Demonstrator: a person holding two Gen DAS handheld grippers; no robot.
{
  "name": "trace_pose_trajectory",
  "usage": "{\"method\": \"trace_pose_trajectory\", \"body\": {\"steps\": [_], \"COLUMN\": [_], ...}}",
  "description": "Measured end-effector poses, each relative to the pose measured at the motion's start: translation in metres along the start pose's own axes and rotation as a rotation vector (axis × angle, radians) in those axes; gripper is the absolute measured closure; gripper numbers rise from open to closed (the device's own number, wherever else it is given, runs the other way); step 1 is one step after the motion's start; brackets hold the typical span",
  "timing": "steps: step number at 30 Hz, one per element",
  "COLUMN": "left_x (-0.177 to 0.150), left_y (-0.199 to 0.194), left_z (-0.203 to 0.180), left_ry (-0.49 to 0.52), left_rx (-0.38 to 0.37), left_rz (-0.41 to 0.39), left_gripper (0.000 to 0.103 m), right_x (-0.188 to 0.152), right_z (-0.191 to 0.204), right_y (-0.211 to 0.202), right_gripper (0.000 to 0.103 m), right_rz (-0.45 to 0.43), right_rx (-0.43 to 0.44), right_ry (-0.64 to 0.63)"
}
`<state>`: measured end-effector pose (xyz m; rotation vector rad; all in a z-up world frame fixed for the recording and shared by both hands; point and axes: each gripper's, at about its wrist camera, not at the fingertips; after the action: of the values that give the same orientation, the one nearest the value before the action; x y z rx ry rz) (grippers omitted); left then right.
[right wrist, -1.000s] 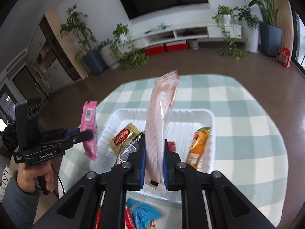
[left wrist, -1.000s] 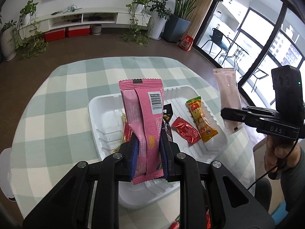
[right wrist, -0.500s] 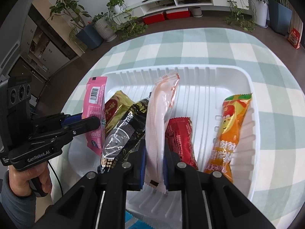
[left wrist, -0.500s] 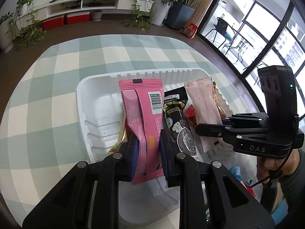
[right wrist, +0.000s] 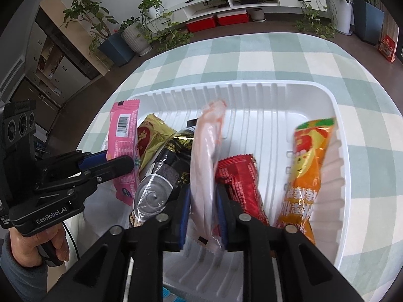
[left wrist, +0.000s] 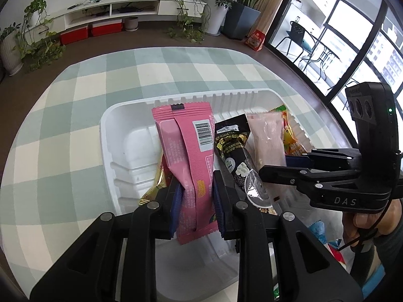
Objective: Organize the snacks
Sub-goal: 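Carry both wrappers to the white tray and release them inside, then withdraw both grippers from the tray back to the snack pile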
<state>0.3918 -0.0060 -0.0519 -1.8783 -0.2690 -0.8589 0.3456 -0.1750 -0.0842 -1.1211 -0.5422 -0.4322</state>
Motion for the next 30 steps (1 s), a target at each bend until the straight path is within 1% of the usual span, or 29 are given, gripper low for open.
{"method": "trace_pose_trajectory", "body": {"steps": [1, 3, 4, 5, 6, 10, 12, 13, 14, 15, 17, 18, 19, 20, 23, 25, 27, 28, 30], "left_x": [0.000, 0.000, 0.000, 0.000, 0.000, 0.000, 0.000, 0.000, 0.000, 0.000, -0.002, -0.004, -0.006, -0.009, -0.022, -0.036, -0.055, -0.066, -0.086], "left_y": [-0.001, -0.003, -0.004, -0.005, -0.005, -0.011, -0.016, -0.021, -0.024, -0.029, -0.044, -0.053, -0.062, -0.072, -0.104, -0.126, -0.146, -0.156, -0.171], "left_z": [0.000, 0.000, 0.001, 0.001, 0.001, 0.000, -0.001, -0.001, -0.002, -0.002, -0.003, -0.002, -0.002, -0.002, -0.005, -0.009, -0.016, -0.019, -0.024], "left_ry": [-0.001, -0.003, -0.004, -0.003, -0.002, -0.008, -0.011, -0.011, -0.011, -0.012, -0.020, -0.025, -0.030, -0.035, -0.034, -0.026, -0.016, -0.020, -0.063], "left_rx": [0.001, 0.003, 0.003, 0.005, 0.006, 0.002, 0.003, 0.005, 0.008, 0.013, 0.024, 0.030, 0.039, 0.048, 0.083, 0.101, 0.124, 0.131, 0.113], "left_rz": [-0.002, -0.008, -0.011, -0.013, -0.015, -0.029, -0.039, -0.049, -0.057, -0.066, -0.103, -0.126, -0.146, -0.168, -0.244, -0.304, -0.356, -0.373, -0.375], "left_gripper": [0.077, 0.072, 0.065, 0.052, 0.048, 0.047, 0.043, 0.038, 0.030, 0.026, 0.007, 0.003, 0.001, 0.001, 0.000, 0.000, 0.000, 0.000, 0.000], "right_x": [0.001, 0.000, 0.000, 0.000, 0.000, 0.002, 0.004, 0.005, 0.006, 0.007, 0.009, 0.009, 0.009, 0.008, 0.003, -0.005, -0.018, -0.027, -0.046], "right_z": [0.000, -0.001, -0.001, -0.001, -0.001, 0.002, 0.004, 0.004, 0.005, 0.005, 0.004, 0.003, 0.000, -0.002, -0.010, -0.018, -0.025, -0.029, -0.032], "right_y": [-0.001, -0.003, -0.004, -0.006, -0.009, -0.020, -0.028, -0.032, -0.037, -0.043, -0.058, -0.065, -0.073, -0.082, -0.109, -0.127, -0.145, -0.154, -0.167], "right_gripper": [0.067, 0.066, 0.066, 0.066, 0.066, 0.066, 0.065, 0.061, 0.056, 0.053, 0.044, 0.041, 0.037, 0.033, 0.026, 0.025, 0.023, 0.022, 0.022], "right_rz": [-0.003, -0.002, -0.004, -0.008, -0.014, -0.044, -0.064, -0.075, -0.089, -0.107, -0.149, -0.168, -0.183, -0.202, -0.255, -0.291, -0.317, -0.327, -0.340], "right_rx": [-0.003, -0.009, -0.010, -0.012, -0.014, -0.017, -0.020, -0.022, -0.025, -0.028, -0.028, -0.023, -0.016, -0.009, 0.012, 0.020, 0.049, 0.062, 0.077], "right_ry": [-0.001, -0.001, -0.003, -0.005, -0.008, -0.018, -0.027, -0.030, -0.032, -0.034, -0.035, -0.032, -0.027, -0.017, 0.020, 0.053, 0.096, 0.120, 0.150]}}
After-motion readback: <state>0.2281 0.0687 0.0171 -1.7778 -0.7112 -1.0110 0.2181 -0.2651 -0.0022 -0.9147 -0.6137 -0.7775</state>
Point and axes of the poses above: each gripper's, at about its wrist camera, not at the fingertips, and y roughly the way its jaws point, z to its left, x to its top, and after that the axes turned 10 degrees about -z, right-handed
